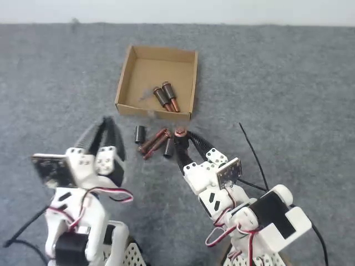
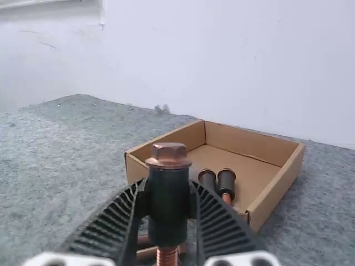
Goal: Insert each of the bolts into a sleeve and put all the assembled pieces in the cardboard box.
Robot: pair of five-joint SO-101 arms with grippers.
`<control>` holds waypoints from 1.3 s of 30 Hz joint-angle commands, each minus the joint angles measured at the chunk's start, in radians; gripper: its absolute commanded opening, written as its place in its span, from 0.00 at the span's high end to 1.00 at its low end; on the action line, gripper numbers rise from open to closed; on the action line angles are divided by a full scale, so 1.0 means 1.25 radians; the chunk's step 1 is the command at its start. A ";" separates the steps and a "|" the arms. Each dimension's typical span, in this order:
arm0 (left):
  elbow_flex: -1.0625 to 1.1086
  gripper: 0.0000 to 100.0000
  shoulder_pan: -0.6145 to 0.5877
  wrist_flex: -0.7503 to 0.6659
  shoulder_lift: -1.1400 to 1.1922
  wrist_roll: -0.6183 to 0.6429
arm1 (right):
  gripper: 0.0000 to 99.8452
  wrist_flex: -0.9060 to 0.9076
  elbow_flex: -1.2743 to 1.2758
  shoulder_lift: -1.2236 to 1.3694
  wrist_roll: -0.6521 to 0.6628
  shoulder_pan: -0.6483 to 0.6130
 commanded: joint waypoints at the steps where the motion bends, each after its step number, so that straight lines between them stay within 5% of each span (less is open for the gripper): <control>1: -0.029 0.98 -0.090 0.000 -0.006 0.001 | 0.99 -0.002 0.014 -0.034 -0.005 0.009; 6: 0.079 0.98 -0.164 -0.004 -0.006 -0.009 | 0.99 -0.002 0.014 -0.034 -0.004 0.009; 20: 0.391 0.98 -0.167 -0.014 -0.007 -0.048 | 0.99 0.030 0.014 -0.033 0.059 0.009; 39: 0.391 0.98 -0.176 0.042 -0.006 -0.193 | 0.99 0.256 -0.113 -0.042 0.053 0.061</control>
